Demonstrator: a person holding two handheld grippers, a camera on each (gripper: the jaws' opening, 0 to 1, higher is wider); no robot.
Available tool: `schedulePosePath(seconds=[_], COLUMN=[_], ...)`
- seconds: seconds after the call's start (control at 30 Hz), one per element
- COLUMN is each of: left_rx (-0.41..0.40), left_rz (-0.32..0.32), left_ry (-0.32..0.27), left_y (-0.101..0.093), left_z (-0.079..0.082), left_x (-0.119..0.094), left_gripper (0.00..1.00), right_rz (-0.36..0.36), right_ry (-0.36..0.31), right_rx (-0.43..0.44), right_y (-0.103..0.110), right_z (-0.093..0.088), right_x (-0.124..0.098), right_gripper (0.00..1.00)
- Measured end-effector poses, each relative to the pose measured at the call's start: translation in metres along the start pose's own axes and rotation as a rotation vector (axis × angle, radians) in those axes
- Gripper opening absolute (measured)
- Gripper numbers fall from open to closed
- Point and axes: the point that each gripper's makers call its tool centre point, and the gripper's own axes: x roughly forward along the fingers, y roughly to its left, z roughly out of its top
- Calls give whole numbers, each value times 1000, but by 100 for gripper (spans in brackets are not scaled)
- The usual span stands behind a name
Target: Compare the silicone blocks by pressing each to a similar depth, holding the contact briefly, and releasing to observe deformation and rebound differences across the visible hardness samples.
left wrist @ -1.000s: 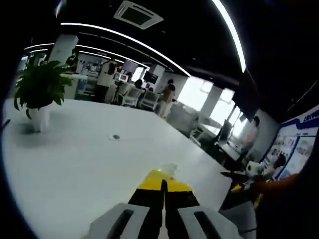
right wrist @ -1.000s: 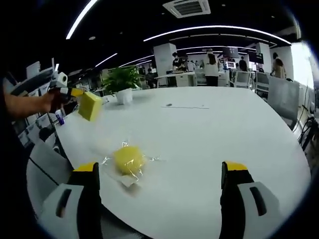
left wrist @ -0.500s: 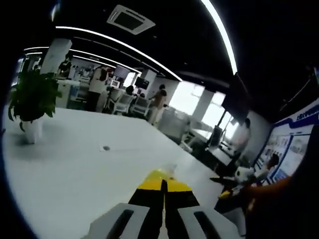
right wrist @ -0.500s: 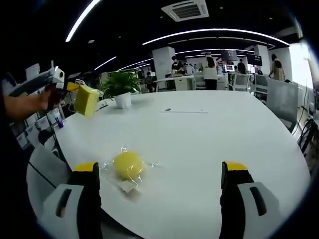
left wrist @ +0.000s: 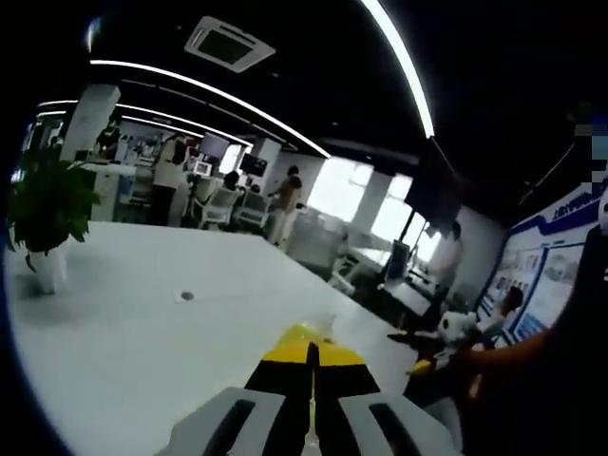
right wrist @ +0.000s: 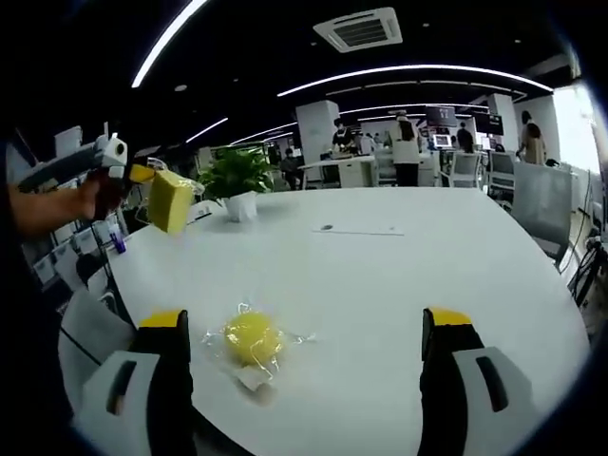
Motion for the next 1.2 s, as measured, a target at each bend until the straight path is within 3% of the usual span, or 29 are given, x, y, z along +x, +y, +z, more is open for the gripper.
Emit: schedulePosePath(seconds=[0.53,0.87,1.2], left_rx=[-8,-11,4], left_rz=[-54,-95,-156], left_ry=[-24,-28,-23], left_y=[-17,-30,-52], left_z=[6,8,7], left_x=[5,11,18], left_gripper=[0,0,0], right_rz=[57,198,278], right_ry=[-2,-13,-29], right_rx=[-24,-40,-56], right_y=[11,46,70], right_z=[7,17,29], right_x=[9,24,37], right_gripper=[96,96,96])
